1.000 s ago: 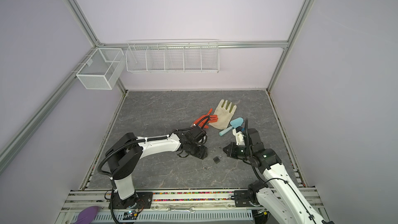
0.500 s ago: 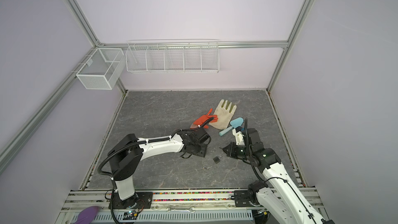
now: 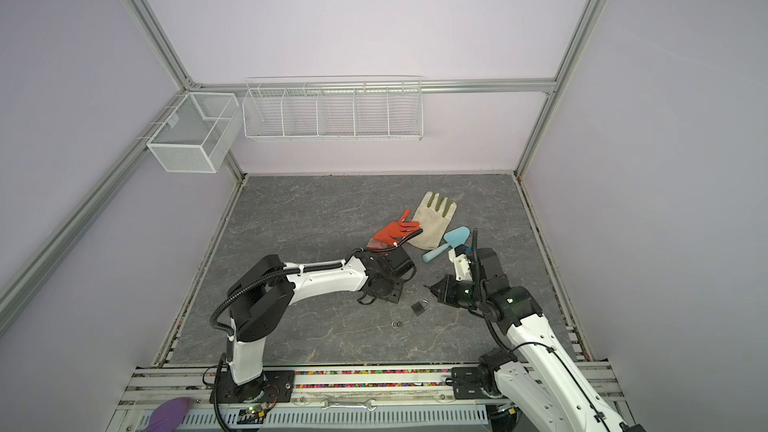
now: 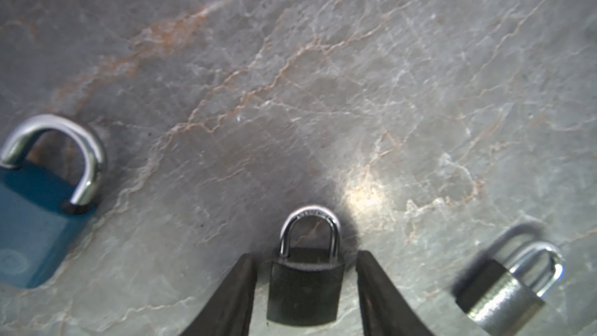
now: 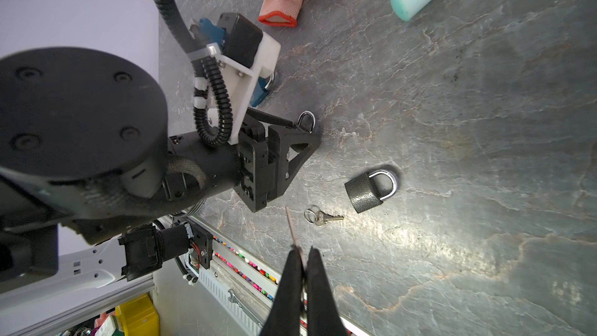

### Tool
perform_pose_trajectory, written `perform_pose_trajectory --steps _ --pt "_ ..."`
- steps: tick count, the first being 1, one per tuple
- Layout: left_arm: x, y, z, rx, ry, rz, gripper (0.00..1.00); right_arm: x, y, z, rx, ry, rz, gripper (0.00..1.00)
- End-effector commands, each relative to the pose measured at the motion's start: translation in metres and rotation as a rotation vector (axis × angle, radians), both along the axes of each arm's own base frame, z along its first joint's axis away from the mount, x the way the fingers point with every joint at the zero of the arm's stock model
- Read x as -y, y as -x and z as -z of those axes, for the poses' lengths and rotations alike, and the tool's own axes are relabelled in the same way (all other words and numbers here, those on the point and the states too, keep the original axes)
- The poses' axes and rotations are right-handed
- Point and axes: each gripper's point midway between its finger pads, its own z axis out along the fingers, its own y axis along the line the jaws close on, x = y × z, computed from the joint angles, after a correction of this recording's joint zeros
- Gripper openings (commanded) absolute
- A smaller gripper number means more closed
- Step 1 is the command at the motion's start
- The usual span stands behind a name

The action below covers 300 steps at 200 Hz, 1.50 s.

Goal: Unlock with the key
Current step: 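Lower the left gripper onto the small black padlock and close it, then lift the black padlock off the table with the left gripper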

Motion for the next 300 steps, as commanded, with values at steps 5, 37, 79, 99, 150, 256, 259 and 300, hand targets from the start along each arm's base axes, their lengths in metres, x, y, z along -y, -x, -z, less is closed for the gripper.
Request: perform_pose_trajectory --steps 5,37,79,99,150,256,259,300 --pt "-0.004 0.003 0.009 0.005 -0.080 -0.005 0.48 0.002 -0.002 0.003 0.017 0.006 -0.002 0.06" --pt "-0.003 0.001 0.016 0.004 -0.094 -0.035 0.45 0.001 -0.001 0.004 0.015 0.003 -0.004 0.06" --pt "-0.007 0.002 0.025 -0.004 -0.129 -0.048 0.42 0.001 0.000 0.002 0.020 0.004 -0.009 0.06" --pt "-0.007 0.002 0.028 -0.009 -0.130 -0.052 0.41 0.002 0.000 0.003 0.023 0.002 -0.007 0.06" --pt "-0.008 0.005 0.033 -0.023 -0.135 -0.064 0.33 0.001 0.000 0.001 0.029 0.000 -0.010 0.06" --pt "-0.011 -0.018 -0.042 0.012 0.170 -0.331 0.06 0.002 -0.008 -0.023 0.115 0.010 0.007 0.06" --pt "-0.011 -0.019 -0.046 0.013 0.184 -0.343 0.06 0.002 -0.009 -0.024 0.121 0.009 0.008 0.07" --pt "-0.027 -0.027 -0.086 -0.009 0.443 -0.541 0.00 -0.014 -0.015 -0.033 0.186 0.020 -0.007 0.07"
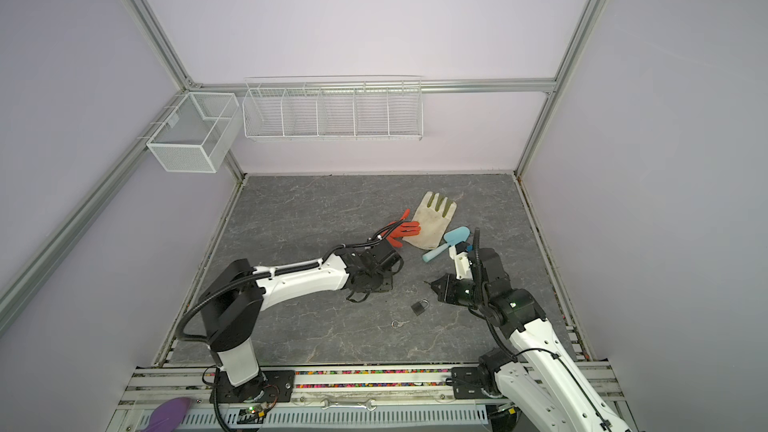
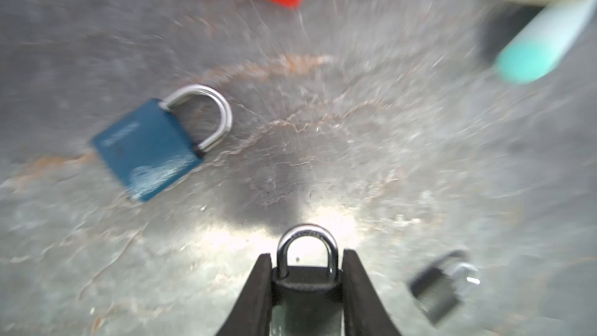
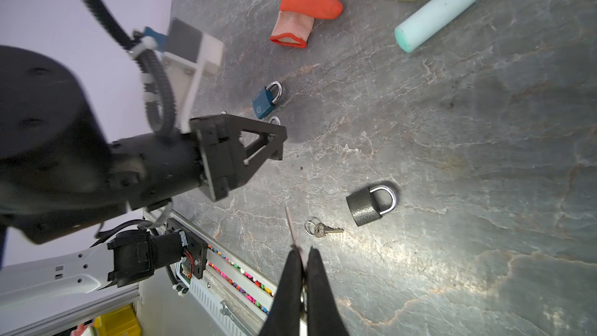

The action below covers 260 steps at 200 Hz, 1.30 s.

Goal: Unlock with the key
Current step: 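Lift the black padlock off the table with the left gripper, then bring the padlock in the left gripper toward the key in the right gripper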

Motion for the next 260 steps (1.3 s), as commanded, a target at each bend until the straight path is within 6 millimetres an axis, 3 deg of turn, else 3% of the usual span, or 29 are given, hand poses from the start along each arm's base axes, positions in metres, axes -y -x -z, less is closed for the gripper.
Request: perform_pose_trajectory --steps 1,33,66,104,138,204,260 --pt "0.001 -0.009 -0.030 0.001 0.220 -0.165 0.00 -0.010 -0.010 -0.017 0.084 0.001 0.006 0.07" --pt "-0.010 -0.015 -0.064 0.043 0.456 -0.294 0.00 -0.032 -0.016 -0.027 0.158 0.010 -0.004 0.07" --pt "-0.034 -0.019 -0.093 0.086 0.624 -0.452 0.00 -0.062 -0.020 -0.035 0.232 -0.006 -0.025 0.07" --pt "-0.052 -0.021 -0.117 0.089 0.733 -0.565 0.00 -0.096 -0.022 -0.048 0.326 -0.024 -0.039 0.07" --pt "-0.073 -0.022 -0.134 0.119 0.813 -0.676 0.00 -0.114 -0.025 -0.058 0.404 -0.028 0.005 0.07" --pt "-0.089 -0.022 -0.150 0.118 0.921 -0.771 0.00 -0.152 -0.028 -0.081 0.559 -0.081 0.000 0.07" --pt "-0.093 -0.022 -0.154 0.116 0.961 -0.785 0.00 -0.171 -0.033 -0.079 0.582 -0.088 -0.014 0.06"
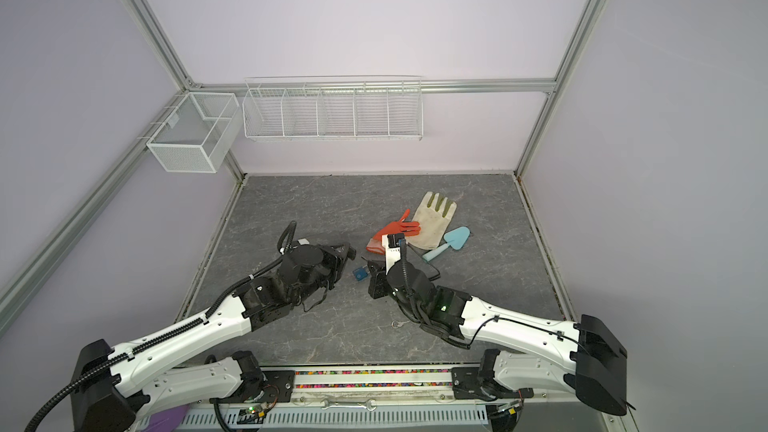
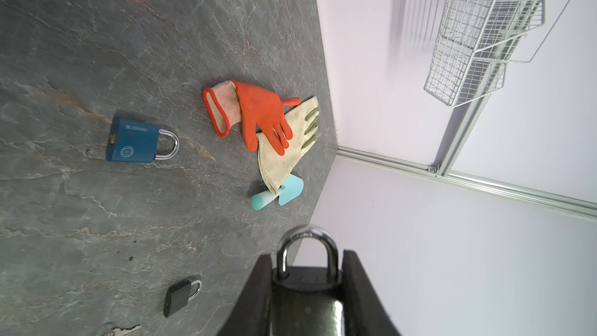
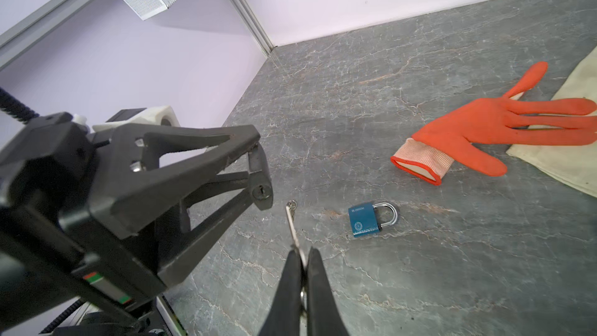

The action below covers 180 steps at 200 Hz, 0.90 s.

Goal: Unlock with the key
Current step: 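Bring the padlock in the left gripper toward the key in the right gripper, then push the key tip into the padlock keyhole with the right gripper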

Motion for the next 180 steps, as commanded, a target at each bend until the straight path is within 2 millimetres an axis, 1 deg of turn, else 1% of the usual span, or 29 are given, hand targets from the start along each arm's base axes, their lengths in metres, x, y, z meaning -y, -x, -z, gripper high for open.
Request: perform_pose_trajectory --steps 1,40,87,101,140,160,180 --pt "-0.006 -0.004 -0.008 0.015 0.069 -0.048 0.00 -0.009 -0.004 -0.023 0.065 -0.056 0.008 0.06" --pt "-0.005 -0.002 -0.009 0.014 0.091 -0.041 0.00 -0.015 -0.005 -0.031 0.087 -0.066 0.000 0.07" --pt "-0.004 -0.004 -0.012 0.018 0.098 -0.043 0.00 -0.022 -0.006 -0.022 0.080 -0.027 0.004 0.07" --pt "-0.003 -0.004 -0.010 0.012 0.096 -0.040 0.00 -0.023 -0.006 -0.021 0.077 -0.021 0.005 0.07" --pt "-0.004 -0.004 -0.011 0.014 0.095 -0.044 0.00 -0.016 -0.009 -0.019 0.084 -0.001 0.032 0.06" --pt "-0.002 -0.003 -0.012 0.012 0.100 -0.036 0.00 -0.021 -0.008 -0.021 0.090 0.003 0.011 0.06" --pt "0.000 -0.004 -0.013 0.014 0.105 -0.033 0.00 -0.024 -0.009 -0.018 0.090 0.020 0.007 0.07"
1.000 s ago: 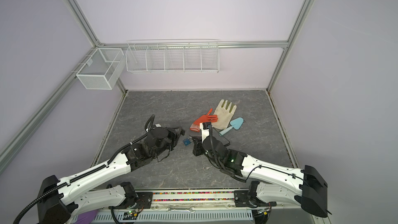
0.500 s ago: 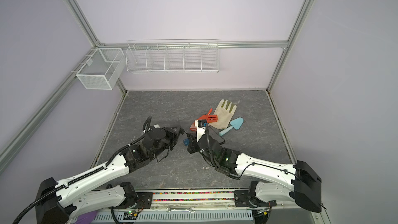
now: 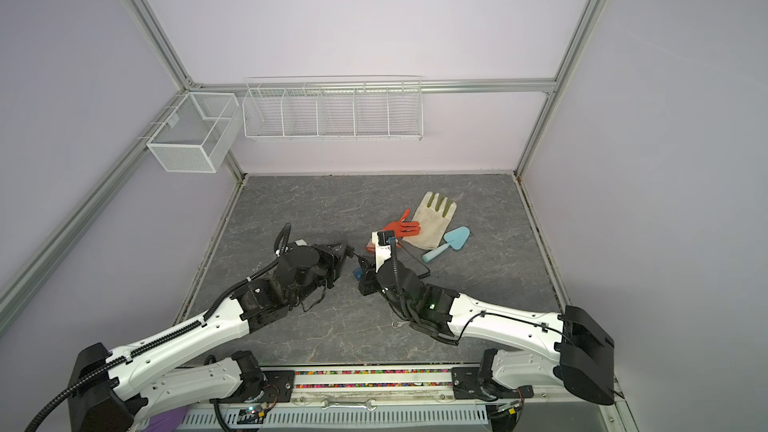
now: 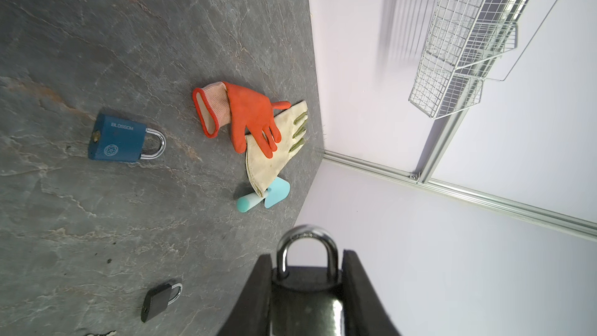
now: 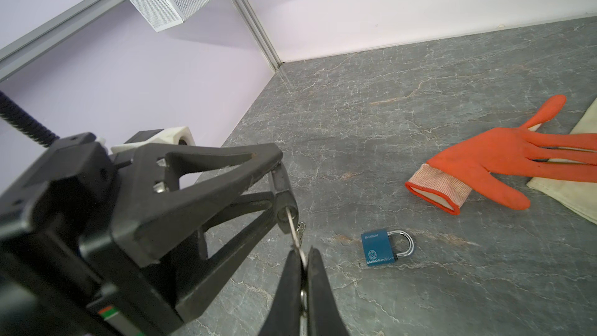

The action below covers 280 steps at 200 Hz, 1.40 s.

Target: Unlock with the key

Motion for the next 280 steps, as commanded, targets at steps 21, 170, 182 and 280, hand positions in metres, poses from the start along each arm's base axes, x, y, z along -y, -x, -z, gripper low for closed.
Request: perform_pose_trajectory --steps 21,170,182,280 --pt "0.003 -0.001 -0.012 0.014 0.054 -0.004 0.00 -0.005 -0.003 -0.003 0.022 0.027 0.012 0.07" --pt "-0.009 -0.007 -0.014 0.059 -0.009 -0.050 0.00 -0.005 -0.004 0.007 0.024 0.093 0.007 0.07" --pt "-0.007 -0.008 -0.015 0.058 -0.010 -0.047 0.00 -0.008 -0.004 0.006 0.024 0.089 -0.001 0.06" --pt "-0.002 -0.010 -0.011 0.047 -0.012 -0.032 0.00 -0.007 -0.003 -0.018 0.066 0.053 -0.006 0.06"
